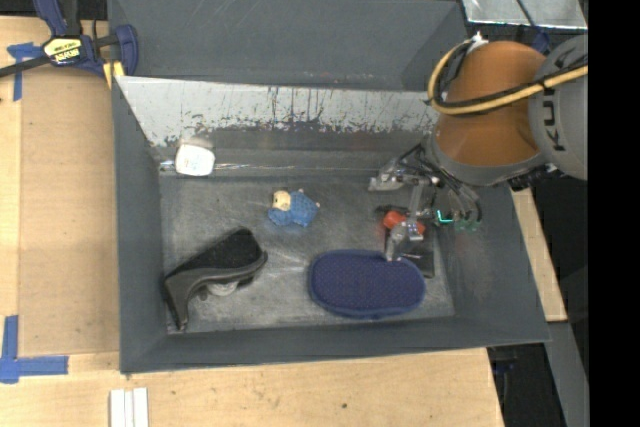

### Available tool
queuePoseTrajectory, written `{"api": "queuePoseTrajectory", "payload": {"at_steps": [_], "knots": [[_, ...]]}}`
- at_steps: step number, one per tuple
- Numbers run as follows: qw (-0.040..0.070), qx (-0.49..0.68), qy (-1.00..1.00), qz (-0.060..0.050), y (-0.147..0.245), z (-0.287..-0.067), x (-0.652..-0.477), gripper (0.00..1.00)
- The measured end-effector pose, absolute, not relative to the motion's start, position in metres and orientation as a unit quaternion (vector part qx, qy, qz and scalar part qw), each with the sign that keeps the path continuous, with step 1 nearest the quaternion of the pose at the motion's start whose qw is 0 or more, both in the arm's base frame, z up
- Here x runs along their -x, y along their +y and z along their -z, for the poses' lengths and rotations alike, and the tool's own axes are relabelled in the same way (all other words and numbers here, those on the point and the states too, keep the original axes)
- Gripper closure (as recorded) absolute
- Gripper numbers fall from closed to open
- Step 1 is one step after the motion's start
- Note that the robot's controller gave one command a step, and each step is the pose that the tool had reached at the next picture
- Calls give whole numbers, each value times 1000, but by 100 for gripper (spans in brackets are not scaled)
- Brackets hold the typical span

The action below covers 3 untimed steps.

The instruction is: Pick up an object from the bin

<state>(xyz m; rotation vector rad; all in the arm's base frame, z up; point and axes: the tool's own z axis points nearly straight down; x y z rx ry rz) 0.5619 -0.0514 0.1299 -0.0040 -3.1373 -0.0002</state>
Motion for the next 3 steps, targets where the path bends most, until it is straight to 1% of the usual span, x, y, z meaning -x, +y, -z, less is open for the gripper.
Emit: {"api": "queuePoseTrajectory", "payload": {"at_steps": [1,2,3], "knots": [[-9,19,-1000,-2,-9,-85,-534,0],[-6,82,-997,1,37,-102,-523,0],[-4,159,-987,0,35,-102,-516,0]]}}
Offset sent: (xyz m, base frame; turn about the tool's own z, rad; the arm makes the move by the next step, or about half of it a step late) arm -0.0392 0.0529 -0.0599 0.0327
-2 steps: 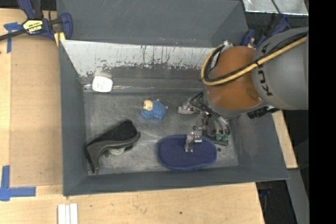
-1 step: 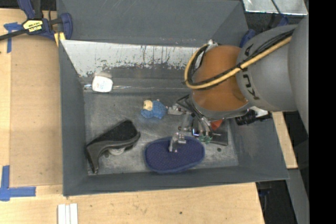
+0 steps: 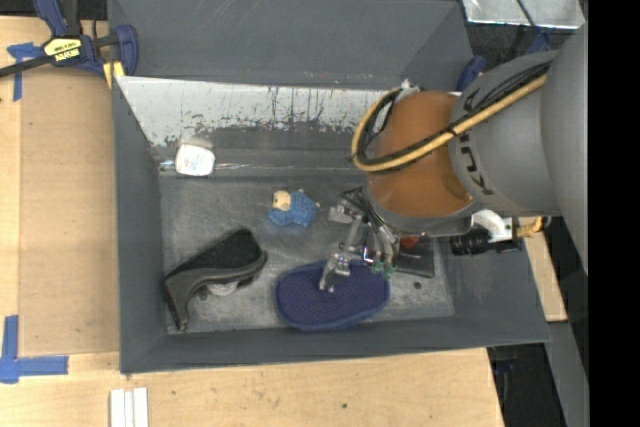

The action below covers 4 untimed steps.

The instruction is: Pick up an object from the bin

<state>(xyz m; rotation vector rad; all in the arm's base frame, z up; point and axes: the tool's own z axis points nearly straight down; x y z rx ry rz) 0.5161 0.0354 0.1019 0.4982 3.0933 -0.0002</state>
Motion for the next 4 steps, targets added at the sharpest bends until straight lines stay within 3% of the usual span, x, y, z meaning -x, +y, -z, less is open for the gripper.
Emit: {"api": "queuePoseTrajectory", "payload": {"at_steps": [1,2,3,4], "knots": [[5,-232,973,-4,26,-78,-508,0],[4,-230,973,-2,27,-83,-511,0],[0,-229,974,-3,28,-85,-510,100],[4,-227,974,-1,28,-145,-513,100]]}}
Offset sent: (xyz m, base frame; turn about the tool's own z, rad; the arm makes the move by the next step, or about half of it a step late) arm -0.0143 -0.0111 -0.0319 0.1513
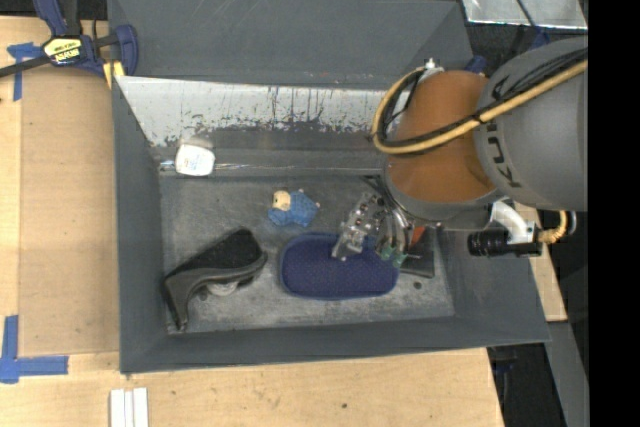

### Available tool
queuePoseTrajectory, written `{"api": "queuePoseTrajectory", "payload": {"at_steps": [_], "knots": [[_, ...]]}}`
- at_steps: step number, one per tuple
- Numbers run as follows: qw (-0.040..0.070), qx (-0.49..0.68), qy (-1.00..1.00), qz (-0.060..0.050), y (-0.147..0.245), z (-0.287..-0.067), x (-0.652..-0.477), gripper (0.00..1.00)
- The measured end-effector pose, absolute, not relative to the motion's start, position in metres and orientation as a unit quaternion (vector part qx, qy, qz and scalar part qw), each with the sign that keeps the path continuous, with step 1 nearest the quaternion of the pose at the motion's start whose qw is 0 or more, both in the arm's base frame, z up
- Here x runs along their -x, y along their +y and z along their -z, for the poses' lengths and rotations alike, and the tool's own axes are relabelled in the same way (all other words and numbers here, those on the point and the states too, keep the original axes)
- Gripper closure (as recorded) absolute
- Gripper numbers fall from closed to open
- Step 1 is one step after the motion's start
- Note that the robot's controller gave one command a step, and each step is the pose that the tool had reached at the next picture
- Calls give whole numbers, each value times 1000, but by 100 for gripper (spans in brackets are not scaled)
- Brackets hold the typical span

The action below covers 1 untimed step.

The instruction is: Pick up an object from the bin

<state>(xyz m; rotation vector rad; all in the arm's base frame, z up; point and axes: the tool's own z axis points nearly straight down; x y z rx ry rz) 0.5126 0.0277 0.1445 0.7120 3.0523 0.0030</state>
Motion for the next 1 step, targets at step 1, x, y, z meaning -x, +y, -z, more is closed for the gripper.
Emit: {"api": "queuePoseTrajectory", "payload": {"at_steps": [1], "knots": [[3,-226,974,-1,27,-176,-514,100]]}}
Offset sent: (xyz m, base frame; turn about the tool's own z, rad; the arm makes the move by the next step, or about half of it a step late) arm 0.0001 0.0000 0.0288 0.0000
